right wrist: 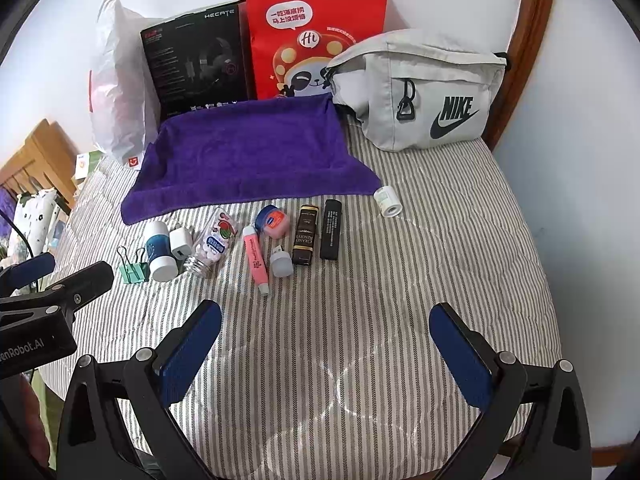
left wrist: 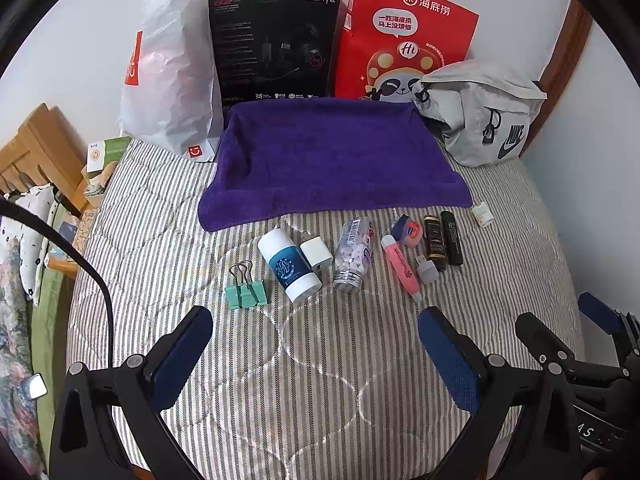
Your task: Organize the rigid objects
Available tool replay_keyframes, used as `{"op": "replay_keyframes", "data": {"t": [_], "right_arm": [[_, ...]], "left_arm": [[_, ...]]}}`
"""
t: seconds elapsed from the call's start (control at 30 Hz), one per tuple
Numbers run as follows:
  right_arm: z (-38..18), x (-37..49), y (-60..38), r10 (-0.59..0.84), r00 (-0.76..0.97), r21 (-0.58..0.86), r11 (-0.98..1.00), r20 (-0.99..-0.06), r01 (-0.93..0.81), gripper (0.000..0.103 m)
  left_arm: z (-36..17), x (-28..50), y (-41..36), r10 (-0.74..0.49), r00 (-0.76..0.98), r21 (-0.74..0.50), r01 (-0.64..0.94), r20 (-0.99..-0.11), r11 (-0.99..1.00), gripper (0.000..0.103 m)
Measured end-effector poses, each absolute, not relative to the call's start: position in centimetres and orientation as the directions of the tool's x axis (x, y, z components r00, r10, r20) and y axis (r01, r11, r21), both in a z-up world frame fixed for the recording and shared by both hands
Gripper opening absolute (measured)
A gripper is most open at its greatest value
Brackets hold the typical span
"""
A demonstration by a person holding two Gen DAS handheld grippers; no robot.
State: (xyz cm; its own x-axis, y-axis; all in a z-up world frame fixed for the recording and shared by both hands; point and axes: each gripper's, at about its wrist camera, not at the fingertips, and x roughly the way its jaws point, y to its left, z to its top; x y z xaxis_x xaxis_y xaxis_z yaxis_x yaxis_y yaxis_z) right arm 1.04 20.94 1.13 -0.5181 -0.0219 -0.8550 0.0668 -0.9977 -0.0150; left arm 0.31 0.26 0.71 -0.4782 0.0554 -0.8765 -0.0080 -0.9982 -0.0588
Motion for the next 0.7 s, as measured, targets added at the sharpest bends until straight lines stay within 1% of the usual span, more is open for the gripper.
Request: {"op": "replay_keyframes", "data": {"t": [0.7], "right_arm": [[1.3,1.37,20.72,-0.021,-0.519,-0.021,-0.997,-0.855,0.074,0.103]], "left_arm": [[0.77,0.63,-0.13,0.059,-0.476,-0.067,0.001,-0.878,-0.998,0.103]]}}
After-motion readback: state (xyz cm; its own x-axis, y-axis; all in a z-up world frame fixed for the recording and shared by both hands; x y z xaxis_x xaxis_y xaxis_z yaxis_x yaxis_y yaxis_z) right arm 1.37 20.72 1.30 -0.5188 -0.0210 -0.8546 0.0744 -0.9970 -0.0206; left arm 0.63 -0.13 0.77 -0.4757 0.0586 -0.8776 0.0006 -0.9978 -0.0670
